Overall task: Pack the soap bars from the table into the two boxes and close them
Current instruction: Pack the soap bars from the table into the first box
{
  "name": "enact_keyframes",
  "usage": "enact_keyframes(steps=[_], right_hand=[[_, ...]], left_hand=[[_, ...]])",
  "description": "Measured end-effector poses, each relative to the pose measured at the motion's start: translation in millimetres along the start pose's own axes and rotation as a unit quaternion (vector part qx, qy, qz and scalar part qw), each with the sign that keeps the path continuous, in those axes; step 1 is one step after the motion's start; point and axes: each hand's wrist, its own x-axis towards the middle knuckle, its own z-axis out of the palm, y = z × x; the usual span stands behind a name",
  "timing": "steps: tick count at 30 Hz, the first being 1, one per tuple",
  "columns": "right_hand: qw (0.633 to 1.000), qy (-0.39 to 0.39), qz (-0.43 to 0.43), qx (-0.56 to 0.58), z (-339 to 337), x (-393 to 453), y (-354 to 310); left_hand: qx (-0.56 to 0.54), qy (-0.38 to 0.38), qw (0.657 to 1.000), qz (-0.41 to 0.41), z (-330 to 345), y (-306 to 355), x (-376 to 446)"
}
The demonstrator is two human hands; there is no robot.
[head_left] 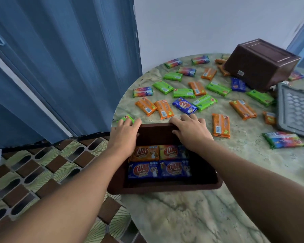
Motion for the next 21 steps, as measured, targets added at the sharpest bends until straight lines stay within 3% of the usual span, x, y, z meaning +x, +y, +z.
enact_keyframes(steps=[8,13,18,21], right_hand=[[1.000,0.006,0.012,-0.009,1.8,-1.0,-1.6],[1.000,0.000,0.010,-0.014,0.5,-3.4,-1.7],[0.998,-0.020,0.048,0.038,-7.4,1.2,-6.8],[0.992,-0.032,0.074,0.098,-17.5,17.6,-12.5]], left_hand=[[0.005,0.021,1.000,0.019,0.7,-1.8,1.4],[-0.012,-0.007,1.000,0.015,-2.8,-2.9,1.2],[-0.152,-0.066,0.984,-0.067,-24.5,2.1,20.9],[-0.207,-0.056,0.973,-0.086,-37.6,-7.7,48.2]])
